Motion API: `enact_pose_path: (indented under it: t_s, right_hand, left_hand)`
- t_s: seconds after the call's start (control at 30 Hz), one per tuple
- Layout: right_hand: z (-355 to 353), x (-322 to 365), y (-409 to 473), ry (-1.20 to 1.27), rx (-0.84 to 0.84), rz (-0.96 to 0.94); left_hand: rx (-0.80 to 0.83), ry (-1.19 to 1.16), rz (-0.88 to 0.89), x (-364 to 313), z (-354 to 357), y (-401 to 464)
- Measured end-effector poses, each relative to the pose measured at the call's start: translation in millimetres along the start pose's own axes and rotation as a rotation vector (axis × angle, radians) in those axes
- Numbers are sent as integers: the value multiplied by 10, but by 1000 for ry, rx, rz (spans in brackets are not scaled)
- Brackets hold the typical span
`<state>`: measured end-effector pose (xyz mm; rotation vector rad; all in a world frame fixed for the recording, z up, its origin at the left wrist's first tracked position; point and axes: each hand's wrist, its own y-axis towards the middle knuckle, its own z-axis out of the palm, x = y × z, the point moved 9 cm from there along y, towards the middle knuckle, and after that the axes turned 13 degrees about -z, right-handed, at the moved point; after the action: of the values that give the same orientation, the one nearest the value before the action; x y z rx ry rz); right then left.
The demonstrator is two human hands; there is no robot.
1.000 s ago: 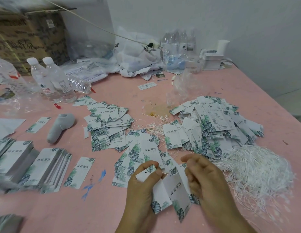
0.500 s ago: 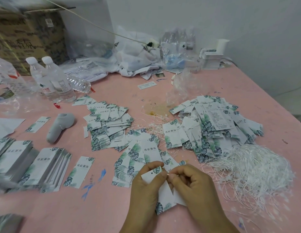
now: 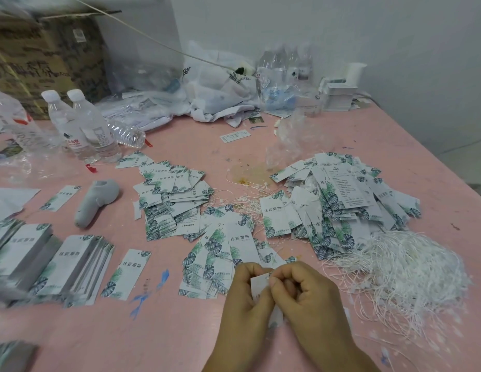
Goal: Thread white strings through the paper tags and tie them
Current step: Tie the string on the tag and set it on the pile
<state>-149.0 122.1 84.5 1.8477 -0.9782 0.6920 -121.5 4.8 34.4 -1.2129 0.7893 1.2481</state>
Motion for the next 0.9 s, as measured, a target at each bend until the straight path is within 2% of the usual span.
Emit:
enact_pose_path:
  t_s: [0.23, 0.4, 0.47, 0.7, 0.9]
  right_hand:
    - [-36, -21, 8, -18, -25, 12]
    - [-30, -89, -2, 67, -17, 96]
    - [-8, -100, -13, 107, 0, 121]
    - [53, -96, -11, 199, 67, 140]
    - [32, -114, 0, 203, 72, 180]
  left_hand:
    - [26, -74, -17, 5, -4, 15]
    - [91, -394, -205, 81, 32, 56]
    - [87, -456, -237, 81, 25, 67]
    - [107, -465, -253, 59, 47, 68]
    - [59, -410, -242, 107, -7, 86]
